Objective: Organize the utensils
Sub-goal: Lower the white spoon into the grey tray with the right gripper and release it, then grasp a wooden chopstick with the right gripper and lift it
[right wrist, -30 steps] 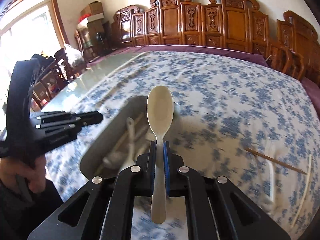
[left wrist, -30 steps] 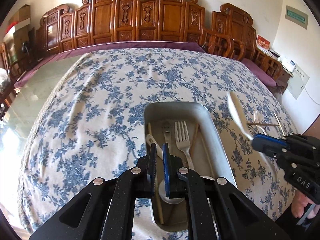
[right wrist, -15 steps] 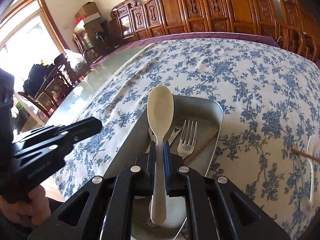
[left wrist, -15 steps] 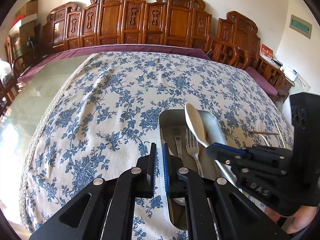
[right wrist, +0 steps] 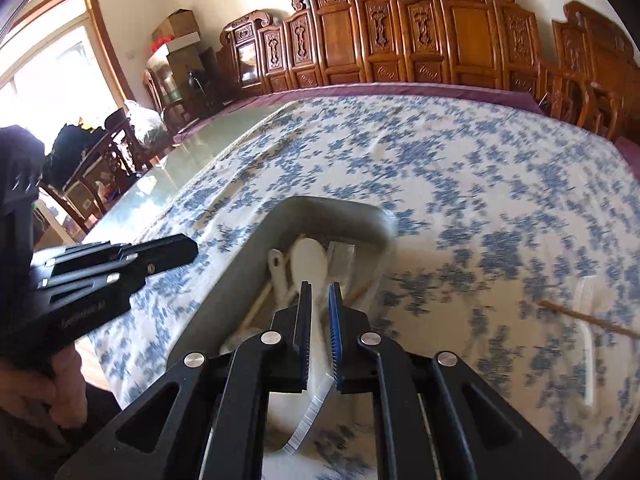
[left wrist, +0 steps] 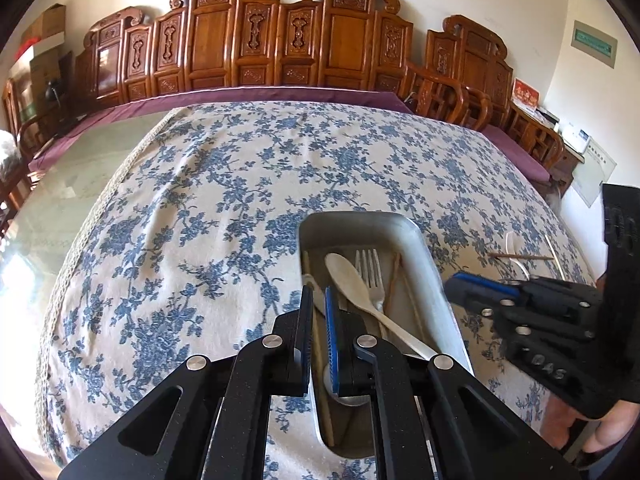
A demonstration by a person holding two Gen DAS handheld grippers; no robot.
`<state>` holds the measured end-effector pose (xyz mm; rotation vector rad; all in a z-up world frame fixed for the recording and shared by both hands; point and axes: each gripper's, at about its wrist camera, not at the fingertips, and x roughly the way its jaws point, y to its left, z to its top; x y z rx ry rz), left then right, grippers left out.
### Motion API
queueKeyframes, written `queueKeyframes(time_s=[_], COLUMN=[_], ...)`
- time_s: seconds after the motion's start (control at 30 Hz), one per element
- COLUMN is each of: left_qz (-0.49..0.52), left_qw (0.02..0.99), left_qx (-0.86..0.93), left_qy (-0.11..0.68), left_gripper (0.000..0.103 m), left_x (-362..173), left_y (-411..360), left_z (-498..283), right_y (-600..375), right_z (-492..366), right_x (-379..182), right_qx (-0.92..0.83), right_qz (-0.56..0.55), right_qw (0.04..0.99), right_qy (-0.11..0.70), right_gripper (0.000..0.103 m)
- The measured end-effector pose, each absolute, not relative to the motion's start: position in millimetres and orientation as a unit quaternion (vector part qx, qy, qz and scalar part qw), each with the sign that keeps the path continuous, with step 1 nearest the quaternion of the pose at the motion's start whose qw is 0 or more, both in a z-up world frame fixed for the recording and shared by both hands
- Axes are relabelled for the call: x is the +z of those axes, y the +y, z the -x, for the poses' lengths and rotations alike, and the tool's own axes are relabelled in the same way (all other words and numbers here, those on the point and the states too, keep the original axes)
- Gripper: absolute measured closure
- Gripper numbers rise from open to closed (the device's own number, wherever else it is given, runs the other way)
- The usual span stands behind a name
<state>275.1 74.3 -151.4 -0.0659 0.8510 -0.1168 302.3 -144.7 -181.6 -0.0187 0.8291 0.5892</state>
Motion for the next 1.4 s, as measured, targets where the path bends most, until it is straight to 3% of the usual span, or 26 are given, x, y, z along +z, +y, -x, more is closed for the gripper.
queueKeyframes(time_s=[0.27,0.47,0.7,0.9,1.4], left_qz=[0.031,0.023,0.015,0.003,-0.031], left_qw=[0.909,0.905,0.899,0.894,0.889], left_qx=[-0.095,-0.121,-0.134,-0.143,-0.164], left_qy=[0.404,0.406,0.416,0.424,0.426], left_gripper=[0.097,0.088,0.068,0.064,0.061], left_x=[-144.4,-146.6,-156.4,-163.9,-174.4], left_y=[40.9,9.3,-17.6,-38.9,-77.9], left_z=[-274.0,-274.8,-275.3,-274.6,-266.3], right_y=[-228.3,-307.5,-372.3,-382.3,-385.7], right_z=[-287.7,-291.4,-313.0,-349.6,-389.6], right_x=[-172.0,-179.4,-202.8,-225.1,-247.7], right_qx=[0.213,0.133,0.093,0.105,0.178], right_qz=[0.049,0.072,0.096,0.118,0.122], right_qw=[0.898,0.906,0.899,0.887,0.85], right_qy=[0.382,0.395,0.417,0.433,0.481], right_gripper=[0.092,0.092,0.072,0.059,0.059])
